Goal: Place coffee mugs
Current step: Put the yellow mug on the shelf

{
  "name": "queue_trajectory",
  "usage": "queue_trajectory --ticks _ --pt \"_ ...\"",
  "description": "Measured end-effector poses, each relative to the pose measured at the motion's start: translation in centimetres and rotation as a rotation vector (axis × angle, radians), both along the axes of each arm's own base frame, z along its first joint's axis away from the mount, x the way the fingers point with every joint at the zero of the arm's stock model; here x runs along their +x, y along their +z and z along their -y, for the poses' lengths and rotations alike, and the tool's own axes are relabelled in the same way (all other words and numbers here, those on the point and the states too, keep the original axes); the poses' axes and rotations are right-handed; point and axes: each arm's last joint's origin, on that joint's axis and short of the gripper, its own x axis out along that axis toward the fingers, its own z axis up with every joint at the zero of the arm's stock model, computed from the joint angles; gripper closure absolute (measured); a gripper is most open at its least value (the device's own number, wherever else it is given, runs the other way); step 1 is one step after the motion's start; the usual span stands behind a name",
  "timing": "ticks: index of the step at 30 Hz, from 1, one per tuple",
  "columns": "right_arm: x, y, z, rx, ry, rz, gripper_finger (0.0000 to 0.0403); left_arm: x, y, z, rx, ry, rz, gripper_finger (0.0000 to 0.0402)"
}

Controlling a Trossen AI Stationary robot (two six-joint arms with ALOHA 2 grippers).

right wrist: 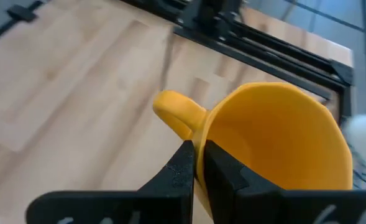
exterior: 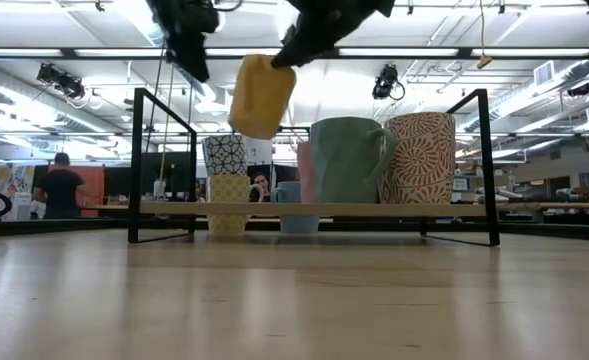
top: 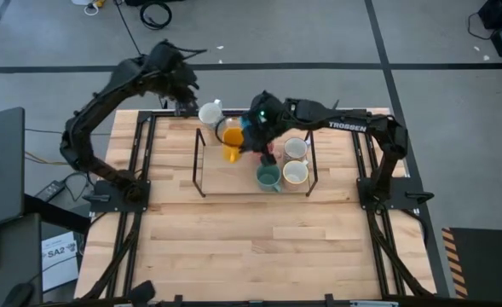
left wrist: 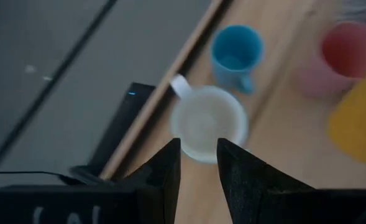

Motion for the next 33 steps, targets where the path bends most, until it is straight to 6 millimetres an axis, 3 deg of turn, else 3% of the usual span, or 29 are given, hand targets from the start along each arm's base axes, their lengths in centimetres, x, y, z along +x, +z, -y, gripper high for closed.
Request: queue_trajectory --ticks 5,13,19,24,33 --pt "0.4 -0.6 -2.4 0.029 0.039 -0.029 0.0373 -2.6 -0.6 1.8 -0.064 -0.043 0.101 0.0290" --pt "0.8 -2.2 -3.8 -0.050 -0.043 -0.062 0.0373 -5.5 -6.3 5.0 -0.025 0.015 0.246 0.0290" --pt "0.7 -4.1 -4.1 -0.028 -0.133 -0.125 0.0373 -6.8 -9.0 6.5 -0.002 0.032 0.293 0.0290" --pt "0.5 -5.1 -4.7 -0.012 -0.132 -0.158 0.0373 -7.1 -9.9 6.9 -0.011 0.049 0.309 0.0290" --pt "0.5 -7.1 -5.3 -0.024 -0.144 -0.158 0.0373 -6.7 -9.4 6.8 0.026 0.026 0.347 0.0290"
